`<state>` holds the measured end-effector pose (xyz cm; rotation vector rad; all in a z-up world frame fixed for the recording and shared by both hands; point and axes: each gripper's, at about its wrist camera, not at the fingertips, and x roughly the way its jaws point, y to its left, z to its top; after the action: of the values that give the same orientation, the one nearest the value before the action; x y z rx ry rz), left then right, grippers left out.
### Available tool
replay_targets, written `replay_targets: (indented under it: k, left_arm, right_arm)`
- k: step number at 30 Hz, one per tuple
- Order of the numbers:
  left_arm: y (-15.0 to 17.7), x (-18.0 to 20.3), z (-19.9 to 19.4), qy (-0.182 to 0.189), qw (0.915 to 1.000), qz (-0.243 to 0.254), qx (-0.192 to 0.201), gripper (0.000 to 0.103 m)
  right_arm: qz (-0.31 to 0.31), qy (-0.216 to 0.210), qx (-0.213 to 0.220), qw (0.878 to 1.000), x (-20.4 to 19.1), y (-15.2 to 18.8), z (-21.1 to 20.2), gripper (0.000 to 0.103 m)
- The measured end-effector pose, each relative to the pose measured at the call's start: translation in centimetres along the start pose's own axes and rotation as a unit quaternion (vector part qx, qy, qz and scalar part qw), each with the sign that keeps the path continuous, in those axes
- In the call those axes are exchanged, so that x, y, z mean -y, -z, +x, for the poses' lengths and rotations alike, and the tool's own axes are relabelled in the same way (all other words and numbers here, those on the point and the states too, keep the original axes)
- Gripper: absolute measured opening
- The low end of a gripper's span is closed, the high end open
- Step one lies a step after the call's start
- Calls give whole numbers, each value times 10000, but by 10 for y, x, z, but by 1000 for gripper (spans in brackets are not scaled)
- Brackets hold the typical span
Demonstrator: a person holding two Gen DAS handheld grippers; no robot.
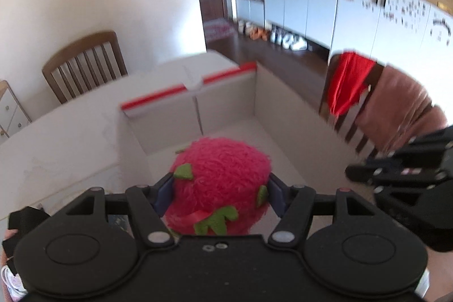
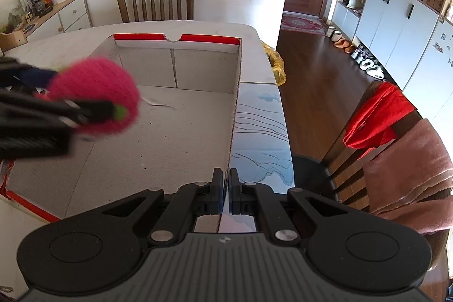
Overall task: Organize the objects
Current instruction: 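Carry the strawberry plush with the left gripper into the box and release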
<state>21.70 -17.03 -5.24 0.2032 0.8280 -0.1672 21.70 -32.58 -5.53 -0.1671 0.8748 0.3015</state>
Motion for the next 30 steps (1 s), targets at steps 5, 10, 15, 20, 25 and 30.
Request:
replay_targets:
  k: [5,10,15,20,25,30]
  left_arm:
    - [1,10,31,-40,9983,158,-559,66]
    - [0,9,52,1,9951,47,-990,68]
    - [-3,15,57,-27,9936,242,-1106,74]
    - [-2,17,59,-65,9935,284,-1099,77]
    - [-6,17,52,-21,9947,276,-987,82]
    - [-7,14,42,-26,9967,228,-778,91]
  right_arm:
    - [-48,-43,2,10000,2,-2,1,3]
    - [-83,-91,-3,9999,5,-3,2,3]
    - [-89,-137,-18,9999,6,-3,2,3]
    - [-89,-170,-22,9998,8,-3,2,3]
    - [-58,-183,-31,9998,9,-3,2,3]
    - [-23,-169,-50,9998,7,-4,2,3]
